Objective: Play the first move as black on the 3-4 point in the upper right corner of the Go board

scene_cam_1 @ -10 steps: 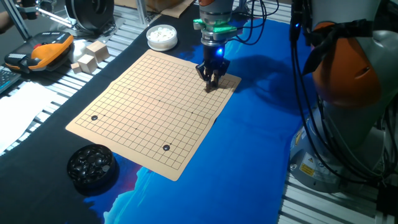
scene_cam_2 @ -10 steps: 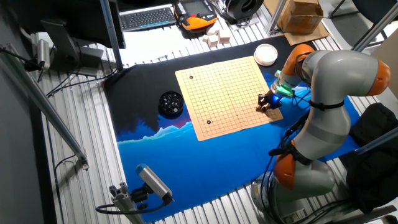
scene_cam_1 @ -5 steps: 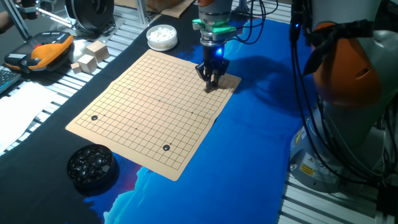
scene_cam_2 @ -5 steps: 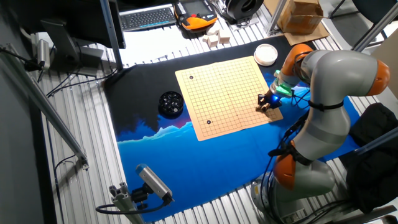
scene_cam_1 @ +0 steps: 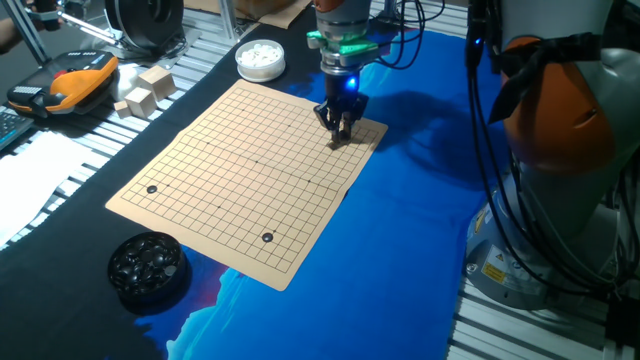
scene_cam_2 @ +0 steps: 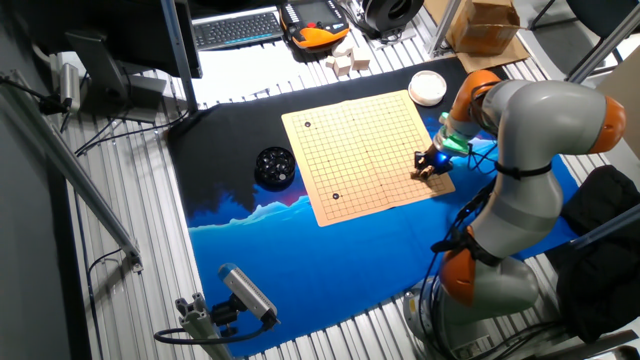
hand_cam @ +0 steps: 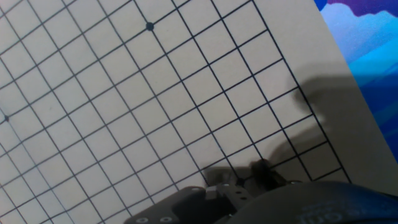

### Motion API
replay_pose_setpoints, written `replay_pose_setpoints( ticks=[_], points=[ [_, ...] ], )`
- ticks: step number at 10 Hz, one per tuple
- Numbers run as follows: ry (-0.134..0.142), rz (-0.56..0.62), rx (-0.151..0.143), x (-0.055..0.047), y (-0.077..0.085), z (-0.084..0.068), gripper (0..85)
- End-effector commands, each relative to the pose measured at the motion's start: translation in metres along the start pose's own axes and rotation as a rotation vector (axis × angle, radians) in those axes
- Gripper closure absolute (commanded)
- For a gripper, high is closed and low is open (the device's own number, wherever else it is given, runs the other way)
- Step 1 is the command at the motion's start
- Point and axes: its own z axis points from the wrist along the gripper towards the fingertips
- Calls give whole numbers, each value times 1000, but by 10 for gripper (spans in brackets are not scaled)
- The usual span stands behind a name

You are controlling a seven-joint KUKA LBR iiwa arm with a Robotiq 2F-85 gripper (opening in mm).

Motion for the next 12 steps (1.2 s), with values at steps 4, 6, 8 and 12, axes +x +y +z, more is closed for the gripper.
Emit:
replay_pose_setpoints(
  ticks=[4, 6, 8, 12],
  points=[
    [-2, -8, 16, 0, 0, -1, 510],
    [-6, -13, 32, 0, -1, -1, 510],
    [-9, -18, 43, 0, -1, -1, 510],
    [-13, -30, 70, -1, -2, -1, 510]
  ],
)
